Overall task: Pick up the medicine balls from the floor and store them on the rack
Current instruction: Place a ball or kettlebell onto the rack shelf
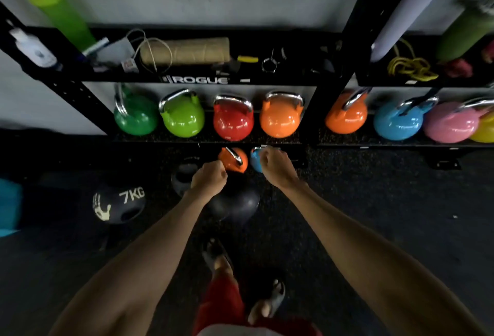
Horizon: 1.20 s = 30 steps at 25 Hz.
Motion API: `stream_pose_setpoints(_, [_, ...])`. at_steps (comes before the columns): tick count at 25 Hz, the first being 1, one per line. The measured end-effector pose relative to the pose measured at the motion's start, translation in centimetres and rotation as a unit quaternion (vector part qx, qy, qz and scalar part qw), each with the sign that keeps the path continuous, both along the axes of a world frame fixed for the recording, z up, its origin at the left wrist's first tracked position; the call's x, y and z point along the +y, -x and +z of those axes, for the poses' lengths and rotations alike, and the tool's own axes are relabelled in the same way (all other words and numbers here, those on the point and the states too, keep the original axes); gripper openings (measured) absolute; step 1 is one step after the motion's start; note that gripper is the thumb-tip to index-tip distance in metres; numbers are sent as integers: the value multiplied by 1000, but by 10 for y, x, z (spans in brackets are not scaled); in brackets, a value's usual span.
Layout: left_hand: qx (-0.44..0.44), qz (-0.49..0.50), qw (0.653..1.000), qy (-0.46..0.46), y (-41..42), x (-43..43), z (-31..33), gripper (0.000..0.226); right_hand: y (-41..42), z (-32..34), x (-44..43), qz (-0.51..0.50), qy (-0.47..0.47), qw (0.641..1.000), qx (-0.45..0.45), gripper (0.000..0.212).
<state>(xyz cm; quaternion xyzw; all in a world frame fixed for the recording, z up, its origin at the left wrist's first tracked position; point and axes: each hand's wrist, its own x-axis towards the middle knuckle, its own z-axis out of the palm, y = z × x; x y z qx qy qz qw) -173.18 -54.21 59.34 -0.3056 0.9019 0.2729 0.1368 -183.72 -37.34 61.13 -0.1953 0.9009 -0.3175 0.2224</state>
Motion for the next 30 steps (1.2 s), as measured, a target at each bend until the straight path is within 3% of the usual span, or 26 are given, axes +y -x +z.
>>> stream_pose_setpoints(10, [-156, 12, 975, -155, -36, -99, -150, 24, -55, -144, -78, -36, -120, 979, -160, 27])
stream_pose_setpoints(15, [-198, 99, 946, -236, -15, -121, -229, 24, -60, -233, -92, -121, -159, 954, -224, 28])
stream_pose_setpoints(22, [-226, 235, 904, -276, 22, -118, -383, 64, -37, -411, -62, -217, -175, 920, -277, 30])
stream_pose_setpoints(27, [-199, 402, 843, -298, 40, -115, -485, 81, -2, -534, -38, -322, -129, 867, -357, 28])
stream_pose_setpoints(30, [-169, 463, 802, -338, 47, -120, -533, 92, 21, -583, -31, -409, -86, 813, -405, 48])
